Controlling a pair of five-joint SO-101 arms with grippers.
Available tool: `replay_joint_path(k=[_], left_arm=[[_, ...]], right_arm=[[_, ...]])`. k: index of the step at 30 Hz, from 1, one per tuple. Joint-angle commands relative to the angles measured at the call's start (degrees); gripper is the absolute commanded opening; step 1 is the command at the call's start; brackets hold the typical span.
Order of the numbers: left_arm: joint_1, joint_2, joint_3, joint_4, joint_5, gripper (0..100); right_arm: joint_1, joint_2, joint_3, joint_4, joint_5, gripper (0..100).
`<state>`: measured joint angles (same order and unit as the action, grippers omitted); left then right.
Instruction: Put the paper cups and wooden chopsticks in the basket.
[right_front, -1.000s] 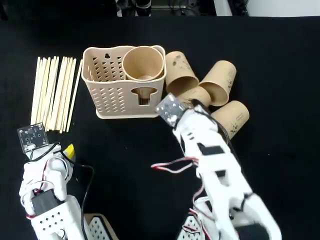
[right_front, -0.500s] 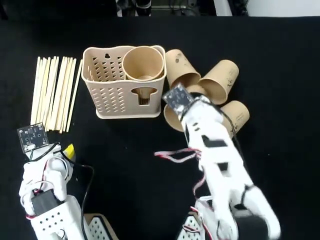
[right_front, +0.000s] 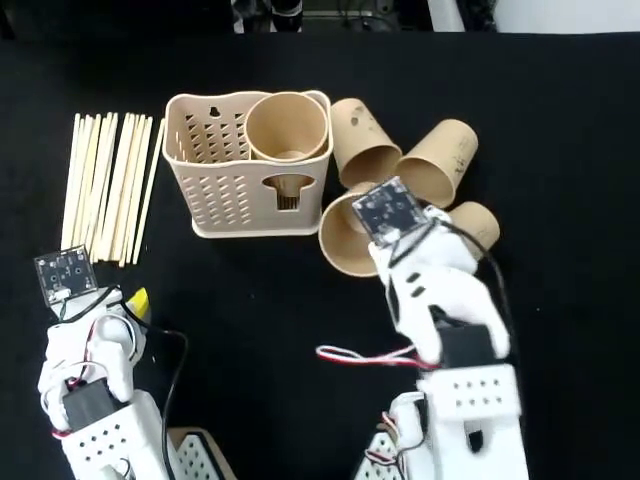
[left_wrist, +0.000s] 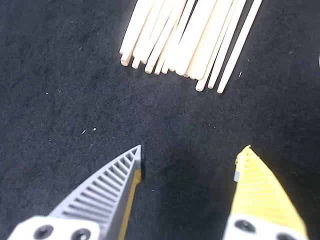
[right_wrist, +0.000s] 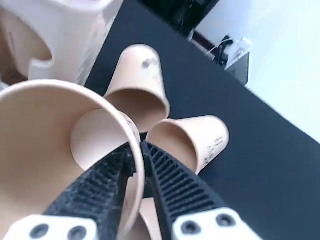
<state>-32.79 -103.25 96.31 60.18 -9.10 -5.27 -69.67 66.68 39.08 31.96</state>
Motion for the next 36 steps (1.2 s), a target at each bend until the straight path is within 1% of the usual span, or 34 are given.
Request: replay_joint_path(k=[1,7,12,15,17,20,24,32,36], left_arm=[[0.6,-0.4,0.8,-0.2,-0.3,30],[0.6,-0.4,0.8,-0.1,-0.3,30],[0.6,-0.4,0.8,-0.1,-0.3,30],[0.6,-0.4,0.8,-0.1,-0.3,30],[0.6,-0.4,0.8,-0.1,-0.3,30],[0.5,-0.4,0.8,-0.1,-0.3,30],[0.5,-0.4,0.8,-0.1,-0.3,30],[0.5,-0.4,0.8,-0.2,-0.3,30],[0.5,-0.4,0.8,-0.2,-0.3,30]], right_arm=[[0.1,-2.9,-10.2,9.6,-2.5,1.2],[0.1,-2.3,-22.8,18.4,-8.2,1.2],[0.0,3.5,-38.5,23.6,-12.7,1.2],[-3.5,8.2,-47.4,25.1,-19.2,1.2],[-6.9,11.6,-52.8,25.7,-20.5,1.2],[-12.4,18.2,-59.7,25.9,-20.5,1.1],[-15.1,28.8,-66.6,25.5,-20.5,1.1],[-15.6,47.3,-79.8,29.5,-20.2,1.1],[-14.7,54.5,-84.3,29.8,-20.0,1.1]])
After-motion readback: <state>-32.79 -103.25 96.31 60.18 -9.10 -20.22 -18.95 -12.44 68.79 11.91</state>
